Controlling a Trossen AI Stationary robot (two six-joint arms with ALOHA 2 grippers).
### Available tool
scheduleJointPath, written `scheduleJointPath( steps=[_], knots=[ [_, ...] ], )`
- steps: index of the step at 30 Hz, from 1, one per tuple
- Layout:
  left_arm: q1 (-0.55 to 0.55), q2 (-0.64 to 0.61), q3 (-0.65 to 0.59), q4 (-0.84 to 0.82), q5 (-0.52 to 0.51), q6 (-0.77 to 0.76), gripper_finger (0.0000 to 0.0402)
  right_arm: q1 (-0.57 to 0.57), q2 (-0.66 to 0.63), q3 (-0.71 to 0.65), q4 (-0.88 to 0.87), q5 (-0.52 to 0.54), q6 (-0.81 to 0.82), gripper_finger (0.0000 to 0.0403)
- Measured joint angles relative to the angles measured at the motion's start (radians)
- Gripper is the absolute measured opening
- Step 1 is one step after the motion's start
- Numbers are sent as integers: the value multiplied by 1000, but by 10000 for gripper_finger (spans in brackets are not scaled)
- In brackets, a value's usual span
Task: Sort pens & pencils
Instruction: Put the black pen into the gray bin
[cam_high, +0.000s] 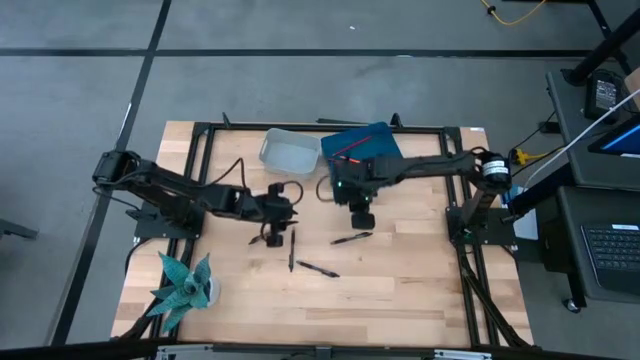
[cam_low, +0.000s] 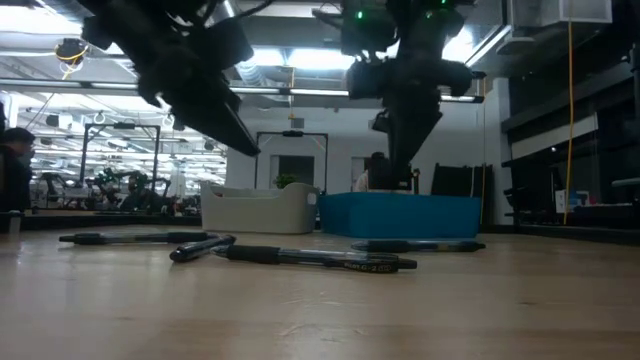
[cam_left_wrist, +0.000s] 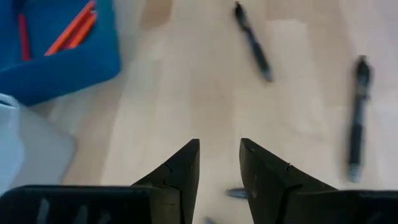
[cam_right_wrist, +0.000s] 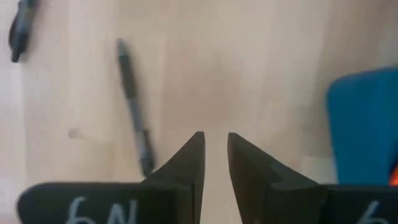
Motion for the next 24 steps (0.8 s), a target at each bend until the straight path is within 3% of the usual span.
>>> scheduleJointPath(
  steps=[4, 9, 15, 24],
  knots=[
    [-60, 0, 0, -10, -17, -36, 108, 75, 0, 0, -7, 17, 61, 71],
    [-126, 0, 0, -49, -108, -76, 108, 166, 0, 0, -2, 84, 131, 71],
    [-177, 0, 0, -66, -113, -116, 108, 249, 0, -19, 47, 136, 216, 71],
    [-204, 0, 0, -87, -137, -144, 108, 299, 0, -109, 115, 178, 293, 71]
  ],
)
